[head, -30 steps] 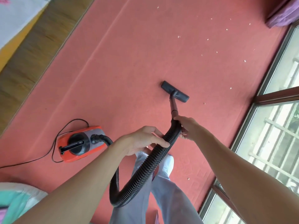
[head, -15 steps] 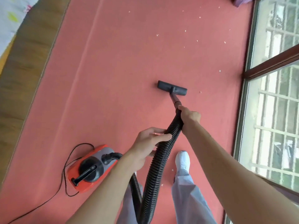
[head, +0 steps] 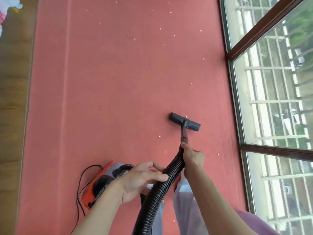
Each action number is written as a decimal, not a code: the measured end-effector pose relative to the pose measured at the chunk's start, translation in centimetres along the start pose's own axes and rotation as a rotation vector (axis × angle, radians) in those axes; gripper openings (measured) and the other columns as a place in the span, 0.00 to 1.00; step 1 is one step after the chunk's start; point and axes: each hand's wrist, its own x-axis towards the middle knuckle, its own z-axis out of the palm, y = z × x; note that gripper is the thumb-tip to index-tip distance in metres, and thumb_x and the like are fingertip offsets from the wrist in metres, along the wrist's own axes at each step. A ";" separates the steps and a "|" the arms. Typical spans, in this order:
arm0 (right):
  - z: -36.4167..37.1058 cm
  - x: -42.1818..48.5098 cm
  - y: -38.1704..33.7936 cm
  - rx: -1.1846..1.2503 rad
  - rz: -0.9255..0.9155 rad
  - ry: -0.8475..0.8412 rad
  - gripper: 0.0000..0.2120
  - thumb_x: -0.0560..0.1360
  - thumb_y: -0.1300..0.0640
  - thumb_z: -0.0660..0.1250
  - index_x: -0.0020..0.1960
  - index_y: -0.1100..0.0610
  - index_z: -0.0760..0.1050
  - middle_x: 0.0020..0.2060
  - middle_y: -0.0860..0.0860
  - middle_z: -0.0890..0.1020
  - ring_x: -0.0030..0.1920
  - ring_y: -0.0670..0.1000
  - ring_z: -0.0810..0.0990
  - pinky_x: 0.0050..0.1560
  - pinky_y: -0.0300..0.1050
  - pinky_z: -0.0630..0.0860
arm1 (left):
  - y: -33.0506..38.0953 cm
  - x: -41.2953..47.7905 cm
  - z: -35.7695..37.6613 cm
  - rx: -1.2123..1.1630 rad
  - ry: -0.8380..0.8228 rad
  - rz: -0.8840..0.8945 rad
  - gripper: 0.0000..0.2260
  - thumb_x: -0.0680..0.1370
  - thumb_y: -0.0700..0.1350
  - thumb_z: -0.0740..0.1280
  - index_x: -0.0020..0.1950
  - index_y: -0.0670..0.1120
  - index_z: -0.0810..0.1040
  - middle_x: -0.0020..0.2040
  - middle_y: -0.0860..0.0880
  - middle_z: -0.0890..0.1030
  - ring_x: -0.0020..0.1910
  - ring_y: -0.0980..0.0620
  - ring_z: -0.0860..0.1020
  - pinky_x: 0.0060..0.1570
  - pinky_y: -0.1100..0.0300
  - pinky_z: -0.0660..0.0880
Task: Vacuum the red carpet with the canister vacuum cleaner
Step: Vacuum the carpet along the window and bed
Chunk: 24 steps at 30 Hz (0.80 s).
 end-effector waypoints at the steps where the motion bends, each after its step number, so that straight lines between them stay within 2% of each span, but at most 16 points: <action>1: -0.2 0.5 0.3 0.012 0.034 -0.011 0.14 0.68 0.51 0.75 0.38 0.62 0.77 0.34 0.57 0.80 0.37 0.59 0.81 0.45 0.53 0.81 | -0.2 0.5 0.3 0.014 0.015 -0.012 0.17 0.68 0.43 0.76 0.53 0.44 0.75 0.42 0.45 0.82 0.37 0.48 0.80 0.38 0.53 0.76; 3: -0.6 1.5 0.4 0.045 0.068 -0.044 0.15 0.69 0.52 0.76 0.39 0.61 0.74 0.35 0.56 0.80 0.34 0.56 0.79 0.40 0.48 0.78 | -0.4 1.5 1.0 0.038 0.049 -0.030 0.17 0.67 0.44 0.77 0.52 0.44 0.76 0.42 0.46 0.82 0.37 0.50 0.80 0.37 0.53 0.75; 5: -0.9 2.6 0.0 0.064 0.063 -0.072 0.15 0.69 0.52 0.76 0.38 0.60 0.74 0.36 0.56 0.80 0.33 0.55 0.78 0.36 0.46 0.76 | -0.5 2.7 1.7 0.053 0.108 -0.024 0.18 0.66 0.46 0.78 0.52 0.45 0.78 0.44 0.46 0.82 0.42 0.49 0.79 0.37 0.54 0.77; 7: -1.4 3.6 -0.8 0.053 0.039 -0.094 0.15 0.69 0.51 0.76 0.40 0.60 0.75 0.38 0.56 0.80 0.33 0.54 0.78 0.33 0.44 0.74 | -0.5 3.9 2.5 0.052 0.177 -0.001 0.19 0.67 0.46 0.79 0.54 0.43 0.80 0.46 0.45 0.83 0.45 0.46 0.79 0.44 0.47 0.80; 9: -1.9 4.4 -1.9 0.058 0.024 -0.148 0.16 0.70 0.50 0.75 0.47 0.62 0.76 0.39 0.55 0.80 0.33 0.52 0.79 0.31 0.42 0.73 | -0.2 5.1 3.6 0.052 0.232 0.032 0.17 0.70 0.44 0.79 0.55 0.41 0.80 0.45 0.44 0.83 0.43 0.45 0.81 0.50 0.40 0.80; 11: -2.3 4.9 -3.2 0.059 0.024 -0.186 0.19 0.72 0.49 0.74 0.53 0.61 0.75 0.39 0.54 0.80 0.34 0.51 0.78 0.29 0.41 0.72 | 0.3 6.0 4.8 0.032 0.267 0.075 0.16 0.72 0.43 0.78 0.56 0.41 0.80 0.43 0.46 0.83 0.40 0.47 0.82 0.51 0.36 0.80; 13: -2.7 4.9 -4.6 0.038 0.033 -0.216 0.18 0.73 0.50 0.72 0.55 0.60 0.74 0.38 0.53 0.79 0.33 0.51 0.77 0.30 0.41 0.71 | 0.9 6.5 5.7 0.019 0.265 0.099 0.17 0.72 0.43 0.77 0.57 0.40 0.79 0.42 0.46 0.83 0.38 0.49 0.82 0.47 0.40 0.82; 16: -3.5 4.6 -5.2 -0.036 0.054 -0.255 0.16 0.75 0.51 0.69 0.56 0.60 0.74 0.38 0.54 0.79 0.34 0.52 0.78 0.32 0.43 0.74 | 1.6 6.1 6.1 0.046 0.132 0.068 0.17 0.71 0.42 0.77 0.56 0.42 0.76 0.43 0.45 0.84 0.40 0.49 0.81 0.39 0.50 0.80; 20: -4.5 4.9 -3.3 -0.111 0.074 -0.311 0.15 0.73 0.49 0.68 0.54 0.58 0.76 0.40 0.54 0.80 0.36 0.52 0.78 0.38 0.43 0.76 | 2.1 5.1 5.5 0.132 -0.037 -0.034 0.16 0.70 0.43 0.76 0.52 0.45 0.74 0.45 0.45 0.83 0.43 0.48 0.81 0.41 0.51 0.80; 24: -4.2 5.8 -3.5 -0.081 0.046 -0.302 0.17 0.73 0.49 0.69 0.56 0.59 0.76 0.40 0.54 0.79 0.38 0.52 0.78 0.42 0.45 0.76 | 2.6 5.8 6.1 0.193 0.047 -0.034 0.12 0.75 0.43 0.74 0.53 0.44 0.74 0.44 0.46 0.83 0.42 0.49 0.81 0.40 0.53 0.80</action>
